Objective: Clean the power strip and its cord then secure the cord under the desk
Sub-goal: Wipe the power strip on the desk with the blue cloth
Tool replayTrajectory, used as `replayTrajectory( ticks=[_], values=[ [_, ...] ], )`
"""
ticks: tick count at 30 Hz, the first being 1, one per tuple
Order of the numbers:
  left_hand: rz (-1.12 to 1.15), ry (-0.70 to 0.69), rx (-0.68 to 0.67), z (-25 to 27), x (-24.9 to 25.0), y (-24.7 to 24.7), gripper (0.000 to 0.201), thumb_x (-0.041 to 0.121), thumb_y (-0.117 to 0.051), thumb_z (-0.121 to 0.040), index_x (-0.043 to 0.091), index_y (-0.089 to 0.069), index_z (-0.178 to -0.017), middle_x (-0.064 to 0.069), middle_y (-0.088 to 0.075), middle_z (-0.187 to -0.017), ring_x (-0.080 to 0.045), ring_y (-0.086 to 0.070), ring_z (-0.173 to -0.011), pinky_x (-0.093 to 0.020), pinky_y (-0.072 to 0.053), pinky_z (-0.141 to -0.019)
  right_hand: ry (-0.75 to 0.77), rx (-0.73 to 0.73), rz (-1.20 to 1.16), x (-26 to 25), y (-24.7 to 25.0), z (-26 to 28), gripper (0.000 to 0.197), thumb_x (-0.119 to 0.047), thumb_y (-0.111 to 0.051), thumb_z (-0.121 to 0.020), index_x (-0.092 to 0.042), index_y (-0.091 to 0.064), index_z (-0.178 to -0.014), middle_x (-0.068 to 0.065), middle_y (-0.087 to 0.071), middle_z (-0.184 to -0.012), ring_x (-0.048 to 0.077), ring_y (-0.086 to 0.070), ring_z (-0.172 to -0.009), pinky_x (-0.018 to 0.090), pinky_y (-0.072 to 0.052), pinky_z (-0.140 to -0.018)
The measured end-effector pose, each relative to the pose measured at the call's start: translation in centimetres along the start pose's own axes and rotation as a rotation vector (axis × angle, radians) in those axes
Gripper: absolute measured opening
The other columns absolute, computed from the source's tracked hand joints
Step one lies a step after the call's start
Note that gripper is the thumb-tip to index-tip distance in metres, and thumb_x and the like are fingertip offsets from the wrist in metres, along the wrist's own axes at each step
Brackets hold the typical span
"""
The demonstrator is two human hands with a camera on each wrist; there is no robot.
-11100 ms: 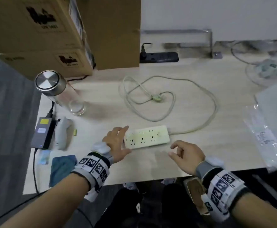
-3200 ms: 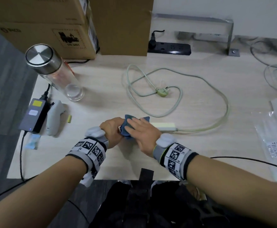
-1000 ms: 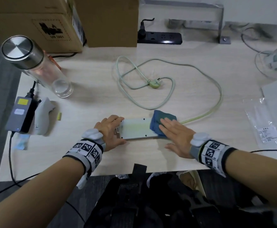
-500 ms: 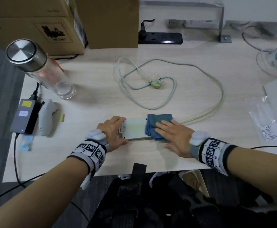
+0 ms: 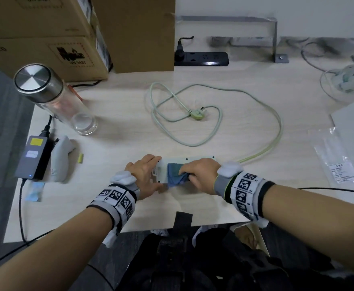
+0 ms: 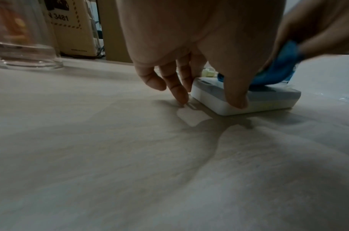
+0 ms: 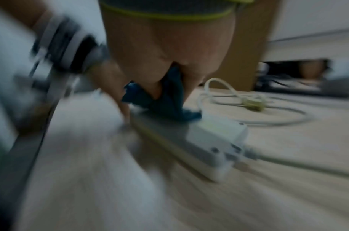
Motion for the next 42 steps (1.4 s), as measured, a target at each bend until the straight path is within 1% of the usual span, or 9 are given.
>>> replayTrajectory(
  ticks=[4,6,8,12,14,16,22,34,42],
  values=[
    [-0.031,0.004,-0.038,-0.5,0.2,0.7,0.084,0.058,-0.066,-0.073,0.028,-0.029,-0.142,0.011,-0.037,-0.142,-0.019,-0.05,-0.118,-0.039,-0.038,-0.102,-0.192,0.146,-0.587,1.9,3.6,0.5,0.018,-0.004,-0.059,-0.084,-0.02,-0.066,-0.09,0.008,-0.068,-0.087,0.021,-0.06,-0.081,0.034,-0.048,-0.072],
    [-0.056,0.016,-0.059,-0.5,0.4,0.8,0.084,0.056,-0.066,-0.074,0.028,-0.028,-0.143,0.011,-0.035,-0.144,-0.021,-0.049,-0.12,-0.039,-0.038,-0.102,-0.342,0.143,-0.675,3.6,4.2,0.3,0.02,-0.01,-0.06,-0.087,-0.025,-0.061,-0.1,0.01,-0.067,-0.102,0.022,-0.061,-0.091,0.036,-0.05,-0.078],
    [-0.083,0.014,-0.066,-0.6,0.4,0.9,0.084,0.057,-0.065,-0.074,0.029,-0.026,-0.144,0.011,-0.035,-0.145,-0.02,-0.049,-0.121,-0.039,-0.038,-0.102,-0.481,0.102,-0.379,5.8,3.7,0.6,0.039,-0.021,-0.058,-0.092,-0.028,-0.049,-0.129,0.005,-0.055,-0.131,0.025,-0.053,-0.116,0.034,-0.044,-0.094],
    [-0.094,0.01,-0.068,-0.8,0.2,0.7,0.086,0.058,-0.065,-0.073,0.028,-0.026,-0.143,0.01,-0.036,-0.143,-0.02,-0.05,-0.119,-0.04,-0.039,-0.1,-0.05,0.236,0.071,4.7,1.4,1.8,0.056,-0.021,-0.063,-0.089,-0.012,-0.044,-0.141,0.011,-0.039,-0.149,0.031,-0.036,-0.136,0.041,-0.031,-0.112],
    [-0.094,0.007,-0.063,-0.8,0.1,0.5,0.086,0.058,-0.065,-0.073,0.028,-0.026,-0.144,0.01,-0.037,-0.143,-0.02,-0.051,-0.119,-0.041,-0.039,-0.099,0.086,0.121,0.181,4.3,-1.4,2.1,0.063,-0.025,-0.065,-0.088,-0.009,-0.04,-0.143,0.014,-0.031,-0.153,0.035,-0.029,-0.14,0.045,-0.022,-0.114],
    [-0.091,0.008,-0.069,-0.9,0.0,0.4,0.087,0.058,-0.064,-0.073,0.028,-0.025,-0.144,0.01,-0.036,-0.144,-0.021,-0.05,-0.119,-0.041,-0.039,-0.099,0.04,-0.014,0.231,4.5,-3.5,2.5,0.07,-0.033,-0.056,-0.093,-0.012,-0.022,-0.15,0.008,-0.012,-0.159,0.029,-0.01,-0.146,0.039,-0.008,-0.117],
    [-0.072,0.011,-0.067,-0.6,-0.2,0.3,0.087,0.058,-0.064,-0.075,0.027,-0.023,-0.145,0.008,-0.036,-0.145,-0.022,-0.049,-0.121,-0.041,-0.039,-0.1,0.135,-0.015,0.238,7.0,-2.8,5.2,0.064,-0.03,-0.055,-0.087,-0.008,-0.035,-0.144,0.012,-0.042,-0.147,0.032,-0.035,-0.137,0.053,-0.039,-0.105],
    [-0.001,-0.008,-0.032,-0.9,-0.4,-0.1,0.064,0.04,-0.06,-0.073,0.037,-0.035,-0.132,0.011,-0.047,-0.124,-0.02,-0.06,-0.102,-0.04,-0.048,-0.087,0.287,-0.04,0.249,-4.2,-5.8,-3.0,0.054,-0.026,-0.048,-0.096,-0.009,-0.034,-0.146,0.01,-0.03,-0.154,0.03,-0.02,-0.143,0.047,-0.013,-0.117],
    [-0.039,0.001,-0.037,-0.7,-0.5,0.0,0.084,0.06,-0.065,-0.072,0.029,-0.027,-0.14,0.011,-0.037,-0.14,-0.02,-0.054,-0.114,-0.041,-0.042,-0.096,0.219,-0.07,0.349,7.7,-3.9,4.0,0.052,-0.046,-0.012,-0.101,-0.03,-0.021,-0.149,0.001,-0.026,-0.156,0.024,-0.013,-0.143,0.043,-0.011,-0.113]
  ],
)
Point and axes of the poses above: each hand's wrist, its own z-axis away from the middle knuckle, its own y-axis out of the back of the hand, x = y × z, the point moved 4 cm from there along -z, towards the middle knuckle
